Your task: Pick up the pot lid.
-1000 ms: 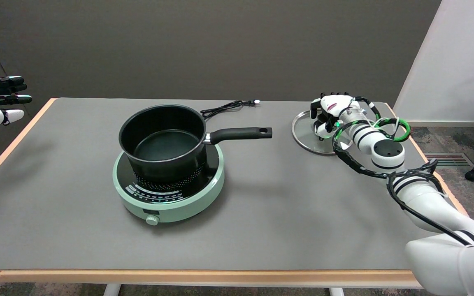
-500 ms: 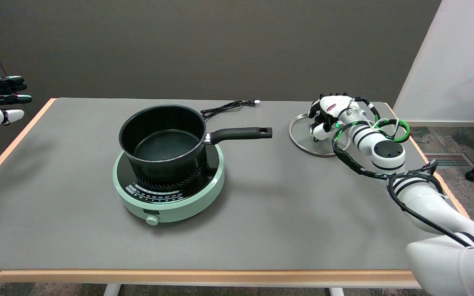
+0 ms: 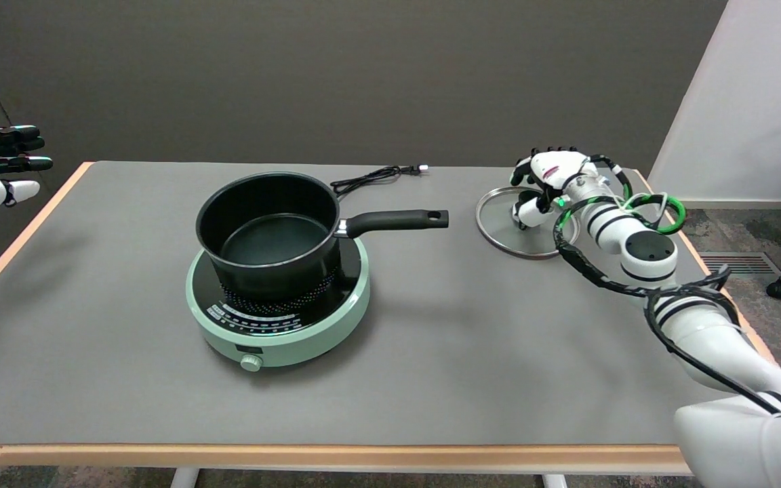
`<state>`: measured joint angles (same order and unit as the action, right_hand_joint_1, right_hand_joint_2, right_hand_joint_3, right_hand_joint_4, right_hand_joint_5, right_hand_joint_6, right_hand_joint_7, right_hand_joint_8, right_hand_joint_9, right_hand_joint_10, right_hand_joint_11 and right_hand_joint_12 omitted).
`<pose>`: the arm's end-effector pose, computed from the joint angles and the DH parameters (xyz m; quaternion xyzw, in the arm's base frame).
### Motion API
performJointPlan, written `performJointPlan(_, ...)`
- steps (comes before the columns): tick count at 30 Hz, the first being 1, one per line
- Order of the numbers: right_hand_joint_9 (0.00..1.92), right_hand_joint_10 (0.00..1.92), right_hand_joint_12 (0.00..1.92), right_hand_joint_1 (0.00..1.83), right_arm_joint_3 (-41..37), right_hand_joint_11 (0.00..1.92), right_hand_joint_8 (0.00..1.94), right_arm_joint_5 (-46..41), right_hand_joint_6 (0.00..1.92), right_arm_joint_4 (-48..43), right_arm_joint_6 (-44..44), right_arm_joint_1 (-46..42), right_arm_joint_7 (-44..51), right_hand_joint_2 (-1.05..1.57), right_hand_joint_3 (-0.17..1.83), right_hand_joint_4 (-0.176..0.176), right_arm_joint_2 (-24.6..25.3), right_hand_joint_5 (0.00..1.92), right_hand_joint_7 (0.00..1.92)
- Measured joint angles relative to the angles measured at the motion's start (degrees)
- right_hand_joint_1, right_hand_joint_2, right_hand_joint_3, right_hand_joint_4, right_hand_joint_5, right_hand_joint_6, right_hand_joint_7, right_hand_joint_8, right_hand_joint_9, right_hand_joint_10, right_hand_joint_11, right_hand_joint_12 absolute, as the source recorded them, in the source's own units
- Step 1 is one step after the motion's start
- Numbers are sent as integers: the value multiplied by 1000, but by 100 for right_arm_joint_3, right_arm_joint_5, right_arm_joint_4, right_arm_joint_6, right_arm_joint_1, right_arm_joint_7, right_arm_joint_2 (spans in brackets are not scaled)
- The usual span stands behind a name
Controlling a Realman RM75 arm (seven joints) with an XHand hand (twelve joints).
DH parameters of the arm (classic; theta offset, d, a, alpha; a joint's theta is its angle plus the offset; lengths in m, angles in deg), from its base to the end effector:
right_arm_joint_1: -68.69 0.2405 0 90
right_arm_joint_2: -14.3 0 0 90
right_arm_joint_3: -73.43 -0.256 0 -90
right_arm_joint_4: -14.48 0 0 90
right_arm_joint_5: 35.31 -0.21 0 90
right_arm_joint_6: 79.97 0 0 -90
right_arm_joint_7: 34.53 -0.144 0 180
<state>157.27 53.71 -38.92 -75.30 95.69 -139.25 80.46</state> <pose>-0.2448 -0.4430 0.4463 0.6137 -0.0356 -0.0490 0.7872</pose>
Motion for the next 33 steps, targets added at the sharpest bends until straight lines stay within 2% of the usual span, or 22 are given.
performJointPlan(17,726,569,1303,892,-630,580,266,-11,454,-726,224,-639,225,659,982,126,7,655,764)
performJointPlan(33,709,561,1300,913,-736,576,228,-24,347,-710,357,-640,282,619,1010,109,26,605,721)
